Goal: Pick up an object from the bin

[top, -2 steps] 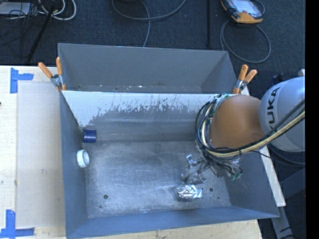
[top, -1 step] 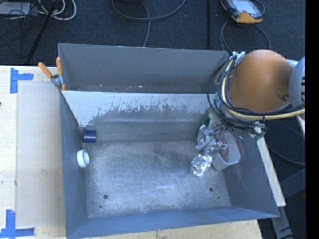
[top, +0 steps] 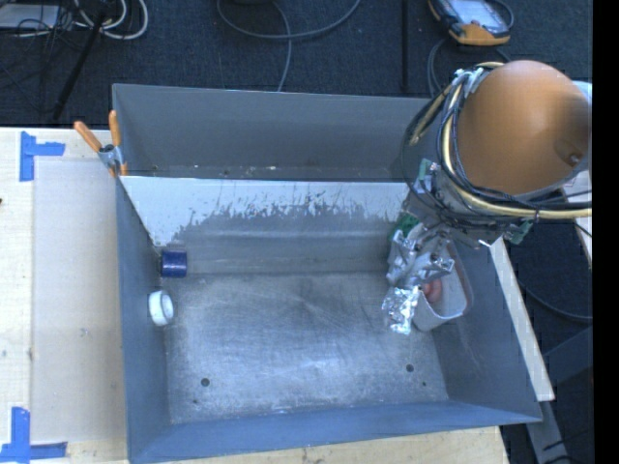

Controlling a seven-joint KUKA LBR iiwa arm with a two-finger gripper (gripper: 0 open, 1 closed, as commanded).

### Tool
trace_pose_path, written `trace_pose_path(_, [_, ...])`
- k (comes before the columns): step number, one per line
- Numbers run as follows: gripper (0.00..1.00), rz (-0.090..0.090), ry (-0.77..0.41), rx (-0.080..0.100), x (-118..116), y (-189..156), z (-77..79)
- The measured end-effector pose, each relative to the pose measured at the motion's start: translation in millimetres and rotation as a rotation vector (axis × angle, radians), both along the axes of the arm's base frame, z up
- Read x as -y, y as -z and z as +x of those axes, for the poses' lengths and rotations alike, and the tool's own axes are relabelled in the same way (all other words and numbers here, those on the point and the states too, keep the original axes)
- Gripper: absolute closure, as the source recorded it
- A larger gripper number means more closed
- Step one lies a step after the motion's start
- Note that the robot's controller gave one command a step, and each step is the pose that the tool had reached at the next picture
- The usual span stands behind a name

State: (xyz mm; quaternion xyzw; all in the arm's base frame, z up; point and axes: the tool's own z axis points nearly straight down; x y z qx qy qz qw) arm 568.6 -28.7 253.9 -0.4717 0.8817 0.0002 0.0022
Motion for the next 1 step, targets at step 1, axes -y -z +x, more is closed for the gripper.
trace_pose_path(1, [1.0, 0.0, -0.373, -0.006, -40.5, 10.1, -21.4])
